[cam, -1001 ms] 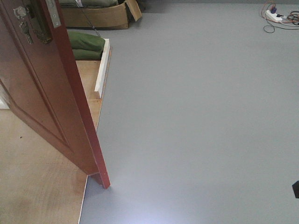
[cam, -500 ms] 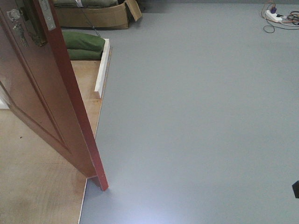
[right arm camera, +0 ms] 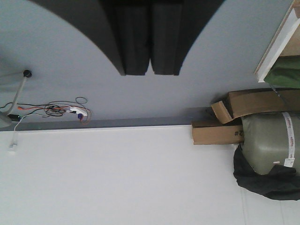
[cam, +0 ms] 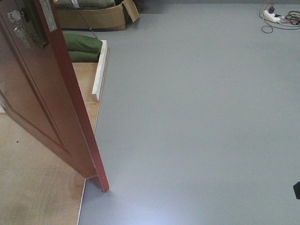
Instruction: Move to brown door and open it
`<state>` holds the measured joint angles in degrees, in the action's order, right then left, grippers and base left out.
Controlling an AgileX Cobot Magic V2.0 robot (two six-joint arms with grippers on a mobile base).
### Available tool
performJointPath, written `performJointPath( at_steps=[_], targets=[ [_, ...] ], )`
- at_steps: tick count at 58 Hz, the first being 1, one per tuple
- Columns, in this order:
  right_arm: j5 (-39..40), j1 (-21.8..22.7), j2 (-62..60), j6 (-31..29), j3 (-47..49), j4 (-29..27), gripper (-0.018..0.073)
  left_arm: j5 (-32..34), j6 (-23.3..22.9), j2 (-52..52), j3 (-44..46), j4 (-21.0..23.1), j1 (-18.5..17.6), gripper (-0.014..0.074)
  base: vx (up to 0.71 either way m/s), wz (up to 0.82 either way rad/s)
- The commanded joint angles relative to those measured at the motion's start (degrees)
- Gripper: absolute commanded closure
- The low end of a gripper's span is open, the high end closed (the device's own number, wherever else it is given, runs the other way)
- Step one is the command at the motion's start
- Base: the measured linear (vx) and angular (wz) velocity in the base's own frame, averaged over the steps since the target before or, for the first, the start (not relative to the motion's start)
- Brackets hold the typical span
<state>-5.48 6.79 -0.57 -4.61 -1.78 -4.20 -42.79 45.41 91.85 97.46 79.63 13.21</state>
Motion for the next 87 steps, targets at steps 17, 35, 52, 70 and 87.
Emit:
performJointPath(
  at_steps=[17,35,52,70,87],
  targets=[
    [4.42,0.29,-0.74,-0.27,-0.27,0.41,0.0559,1.16,-0.15,-2.54,1.90,3.48,-0.50,0.0600,0.09,-0.04],
    [4.42,0.29,-0.74,-0.27,-0.27,0.41,0.0559,1.16,-0.15,-2.54,1.90,3.48,-0.50,0.0600,0.15,-0.01],
    [4.42,0.29,-0.74,-0.27,-0.27,0.41,0.0559,1.16,-0.15,-2.54,1.90,3.48,-0.50,0.0600,0.20,0.03],
    [4.42,0.29,-0.74,-0.27,-0.27,0.41,0.0559,1.16,-0.15,-2.53,1.90,3.43,-0.50,0.0600,0.22,0.06],
    [4.42,0.29,-0.74,-0.27,-0.27,0.41,0.0559,1.16,-0.15,-2.53,1.90,3.43,-0.50,0.0600,0.23,0.02]
  ],
)
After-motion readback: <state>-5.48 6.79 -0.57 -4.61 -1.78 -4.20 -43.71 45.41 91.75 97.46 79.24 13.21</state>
